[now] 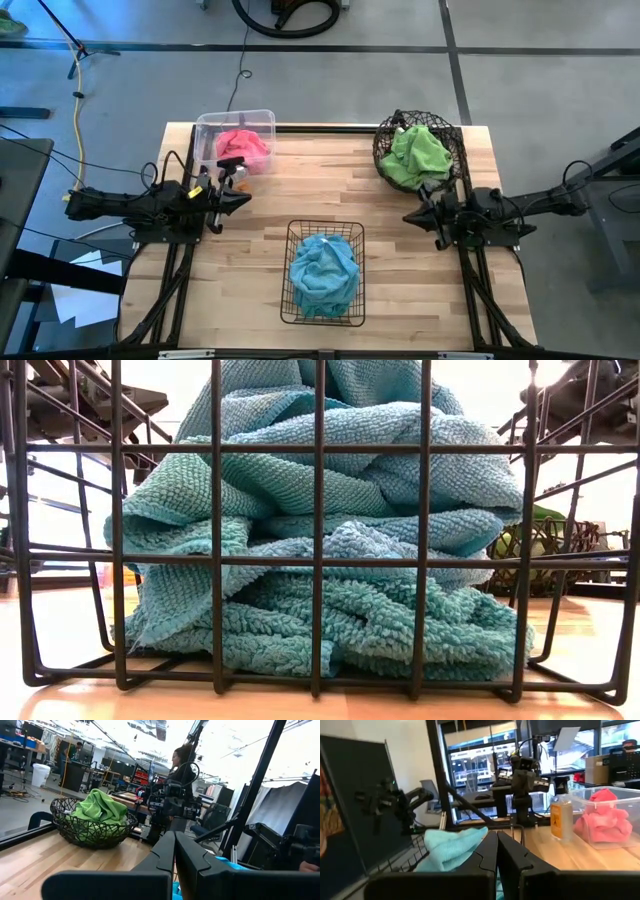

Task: Sort microfiber towel by color & place in baskets
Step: Return to Home Position

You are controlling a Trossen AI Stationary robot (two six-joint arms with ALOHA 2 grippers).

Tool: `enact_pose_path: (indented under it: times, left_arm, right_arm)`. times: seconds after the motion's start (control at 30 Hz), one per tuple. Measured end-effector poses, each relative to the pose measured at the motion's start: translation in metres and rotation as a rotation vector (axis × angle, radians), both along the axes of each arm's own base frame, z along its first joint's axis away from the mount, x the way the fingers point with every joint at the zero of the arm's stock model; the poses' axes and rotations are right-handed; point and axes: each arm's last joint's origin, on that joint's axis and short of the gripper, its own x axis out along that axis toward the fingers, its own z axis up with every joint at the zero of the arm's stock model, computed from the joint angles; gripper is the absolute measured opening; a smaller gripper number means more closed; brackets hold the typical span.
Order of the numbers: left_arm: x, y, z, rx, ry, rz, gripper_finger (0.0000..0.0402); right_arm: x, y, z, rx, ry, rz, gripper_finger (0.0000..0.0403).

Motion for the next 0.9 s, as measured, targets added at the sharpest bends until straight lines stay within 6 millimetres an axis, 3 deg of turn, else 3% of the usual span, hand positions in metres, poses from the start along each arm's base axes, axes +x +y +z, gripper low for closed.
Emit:
enact_pose_path:
  times: [0.23,0.6,0.9]
  left_arm:
    - [0.000,0.000,0.000,0.000,-0.001,0.000,0.0001]
    - [0.000,0.000,0.000,0.000,-0.001,0.000,0.0001]
    - [0.000,0.000,0.000,0.000,0.000,0.000,0.0001]
  right_arm:
    - [0.000,0.001,-0.004,-0.097,0.023,0.016,0.0000]
    - [0.000,0.000,-0.032,-0.137,0.309,0.013,0.0000]
    - [0.000,0.000,-0.032,-0.138,0.317,0.011,0.0000]
